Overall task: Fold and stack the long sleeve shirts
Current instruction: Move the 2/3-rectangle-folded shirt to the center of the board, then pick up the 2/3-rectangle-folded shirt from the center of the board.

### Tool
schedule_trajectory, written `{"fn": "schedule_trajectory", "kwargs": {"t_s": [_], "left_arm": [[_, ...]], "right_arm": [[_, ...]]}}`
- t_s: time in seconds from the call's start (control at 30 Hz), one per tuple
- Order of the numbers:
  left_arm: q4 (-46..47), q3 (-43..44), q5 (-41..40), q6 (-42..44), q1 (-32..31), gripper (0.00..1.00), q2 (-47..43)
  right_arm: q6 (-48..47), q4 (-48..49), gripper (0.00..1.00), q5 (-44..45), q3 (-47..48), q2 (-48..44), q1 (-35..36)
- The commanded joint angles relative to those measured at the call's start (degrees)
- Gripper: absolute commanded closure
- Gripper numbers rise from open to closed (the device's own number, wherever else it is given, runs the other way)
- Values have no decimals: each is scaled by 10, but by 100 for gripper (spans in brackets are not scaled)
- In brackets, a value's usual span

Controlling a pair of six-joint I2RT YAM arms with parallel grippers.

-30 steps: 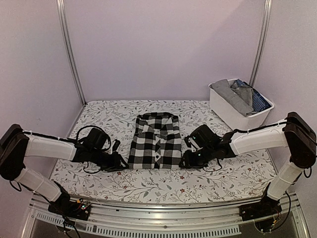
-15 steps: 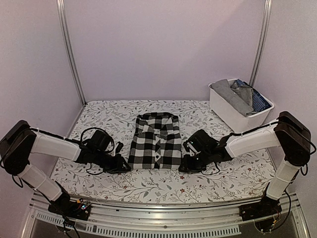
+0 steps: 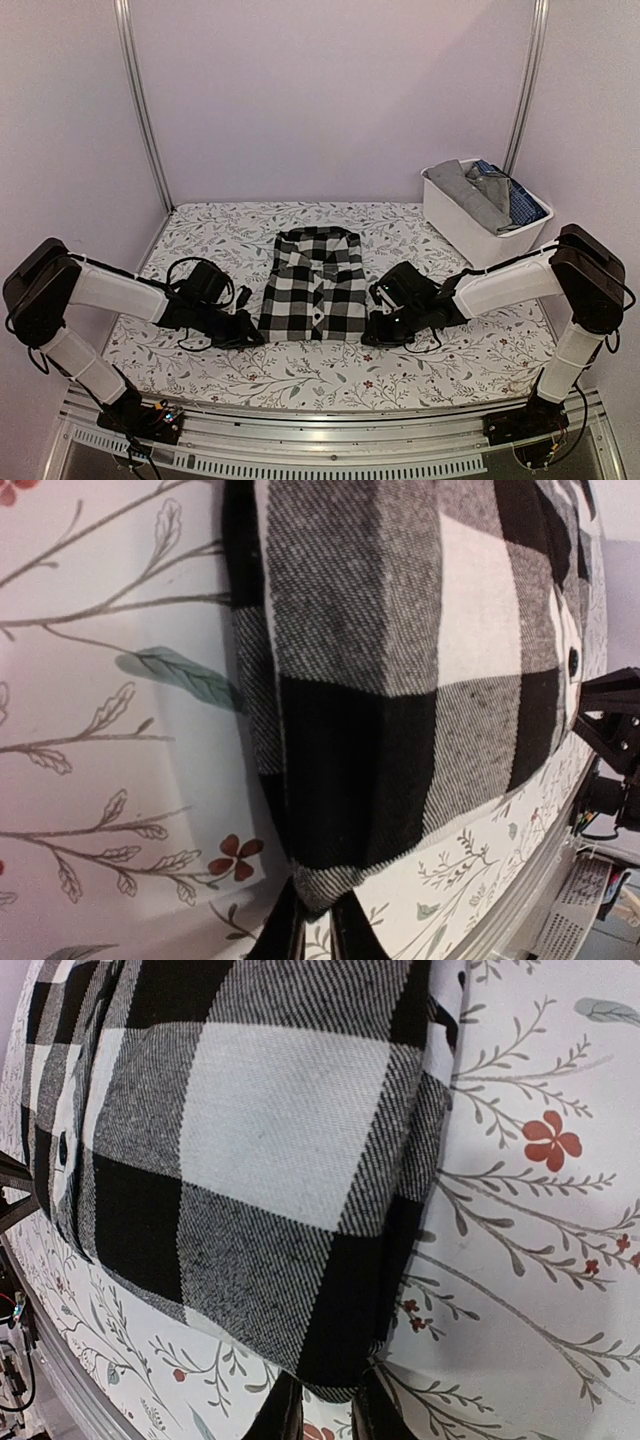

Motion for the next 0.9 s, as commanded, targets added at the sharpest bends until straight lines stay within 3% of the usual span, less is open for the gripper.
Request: {"fn": "schedule_trajectory", "kwargs": {"t_s": [0.0,0.1,0.27,0.63,0.87], "left_arm": [[-3,17,-9,10,-7,94,11],[-15,24,-12,12,-7,100,4],[-59,30,-32,15,-16,100,-32],[-194,27,-105,-31,-88,100,-184],[-282,85,-135,-62,-123,100,-281]], "right_arm": [[-4,-18,85,19,4,9,5],[-10,-25,91,22,8,5,5],[-15,-43,100,33,7,-18,10],[14,-135,100,83,12,-117,88],[31,-219,100,120,105,-173,107]]}}
